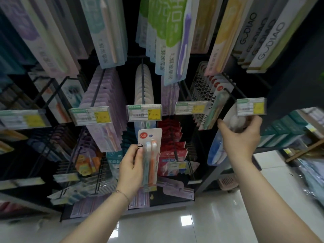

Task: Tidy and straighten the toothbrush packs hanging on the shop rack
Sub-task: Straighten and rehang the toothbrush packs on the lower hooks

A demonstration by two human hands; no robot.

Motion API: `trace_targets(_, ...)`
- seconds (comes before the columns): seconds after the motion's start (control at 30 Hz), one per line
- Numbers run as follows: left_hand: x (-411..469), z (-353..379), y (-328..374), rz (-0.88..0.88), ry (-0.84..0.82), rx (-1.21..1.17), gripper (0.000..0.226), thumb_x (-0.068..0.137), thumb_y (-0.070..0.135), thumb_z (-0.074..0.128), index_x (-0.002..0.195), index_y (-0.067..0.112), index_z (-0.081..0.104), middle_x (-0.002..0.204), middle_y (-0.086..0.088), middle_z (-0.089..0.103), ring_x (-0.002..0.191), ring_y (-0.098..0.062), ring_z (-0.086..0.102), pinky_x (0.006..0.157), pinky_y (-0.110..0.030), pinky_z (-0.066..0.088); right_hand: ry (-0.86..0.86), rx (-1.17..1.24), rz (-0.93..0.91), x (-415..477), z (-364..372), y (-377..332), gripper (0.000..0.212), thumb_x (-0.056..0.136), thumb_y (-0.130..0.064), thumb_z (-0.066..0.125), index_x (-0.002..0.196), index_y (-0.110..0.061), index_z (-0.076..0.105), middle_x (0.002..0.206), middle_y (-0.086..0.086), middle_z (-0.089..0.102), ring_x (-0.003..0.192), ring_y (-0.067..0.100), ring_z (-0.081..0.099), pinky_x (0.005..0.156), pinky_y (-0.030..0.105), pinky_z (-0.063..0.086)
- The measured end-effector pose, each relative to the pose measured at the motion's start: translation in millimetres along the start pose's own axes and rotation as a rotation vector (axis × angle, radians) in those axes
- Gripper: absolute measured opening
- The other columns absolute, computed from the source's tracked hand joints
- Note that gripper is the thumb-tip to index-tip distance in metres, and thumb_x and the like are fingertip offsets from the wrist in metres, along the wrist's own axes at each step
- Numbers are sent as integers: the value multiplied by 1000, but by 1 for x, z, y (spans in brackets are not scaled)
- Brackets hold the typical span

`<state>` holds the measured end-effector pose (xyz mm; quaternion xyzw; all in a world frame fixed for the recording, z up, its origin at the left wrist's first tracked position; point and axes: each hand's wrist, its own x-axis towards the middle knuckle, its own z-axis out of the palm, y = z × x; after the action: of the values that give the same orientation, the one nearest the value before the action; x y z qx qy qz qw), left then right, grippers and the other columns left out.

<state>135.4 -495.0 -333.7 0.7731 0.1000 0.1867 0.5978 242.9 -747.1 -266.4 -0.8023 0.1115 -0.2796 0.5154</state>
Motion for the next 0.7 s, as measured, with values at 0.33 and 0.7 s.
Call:
trace_targets(0.33, -8, -21, 2, -34, 75, 1, 22, 104, 14, 45, 85, 9, 56, 76, 0, 55, 69, 0, 49, 64, -14, 40, -361, -147, -154, -57, 37, -6, 71, 73, -46, 81, 134, -26, 50, 125, 0, 56, 111, 17, 56, 89, 30, 47)
trace_targets(0.7, 1, -48, -7, -30, 143, 64, 24, 105, 19, 45, 82, 20, 55, 73, 8, 55, 69, -6, 50, 63, -20, 40, -556, -138, -376, -92, 101, -51, 89, 78, -50, 75, 153, -31, 31, 111, -1, 47, 94, 17, 55, 77, 33, 52)
